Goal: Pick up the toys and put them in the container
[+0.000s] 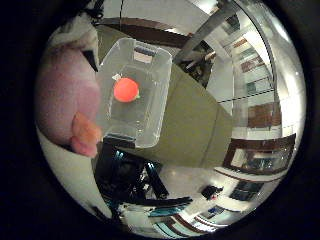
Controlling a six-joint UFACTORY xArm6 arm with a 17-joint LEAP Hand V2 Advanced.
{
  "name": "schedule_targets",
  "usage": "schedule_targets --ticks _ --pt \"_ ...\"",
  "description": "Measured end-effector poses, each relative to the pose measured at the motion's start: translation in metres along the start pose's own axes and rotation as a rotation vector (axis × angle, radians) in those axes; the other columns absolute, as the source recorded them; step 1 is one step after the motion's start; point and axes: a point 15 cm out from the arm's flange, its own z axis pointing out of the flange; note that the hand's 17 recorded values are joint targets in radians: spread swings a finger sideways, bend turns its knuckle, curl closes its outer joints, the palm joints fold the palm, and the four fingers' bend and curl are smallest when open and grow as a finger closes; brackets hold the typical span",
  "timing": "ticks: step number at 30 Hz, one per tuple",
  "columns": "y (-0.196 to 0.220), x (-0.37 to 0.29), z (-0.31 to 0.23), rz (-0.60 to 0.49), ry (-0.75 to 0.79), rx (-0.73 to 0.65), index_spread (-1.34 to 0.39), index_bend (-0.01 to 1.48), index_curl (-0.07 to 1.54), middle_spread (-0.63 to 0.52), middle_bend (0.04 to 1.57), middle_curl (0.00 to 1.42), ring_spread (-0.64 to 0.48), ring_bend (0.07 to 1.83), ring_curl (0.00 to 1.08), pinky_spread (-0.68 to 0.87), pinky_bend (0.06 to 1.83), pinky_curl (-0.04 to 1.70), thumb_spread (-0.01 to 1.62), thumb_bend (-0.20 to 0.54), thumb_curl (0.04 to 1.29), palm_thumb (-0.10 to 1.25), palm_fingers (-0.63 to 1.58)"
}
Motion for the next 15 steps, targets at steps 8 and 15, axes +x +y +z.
schedule_targets --ticks 8,15 --pt "-0.015 0.010 0.011 0.008 0.022 0.054 -0.28 1.06 0.95 -0.18 1.26 0.90 -0.29 1.25 0.99 -0.20 1.41 0.87 1.00 -0.015 0.72 1.02 1.09" --pt "-0.021 0.024 0.040 0.023 0.043 0.068 -0.28 1.05 0.95 -0.18 1.25 0.90 -0.29 1.24 0.98 -0.20 1.41 0.87 1.04 -0.021 0.69 0.96 1.09"
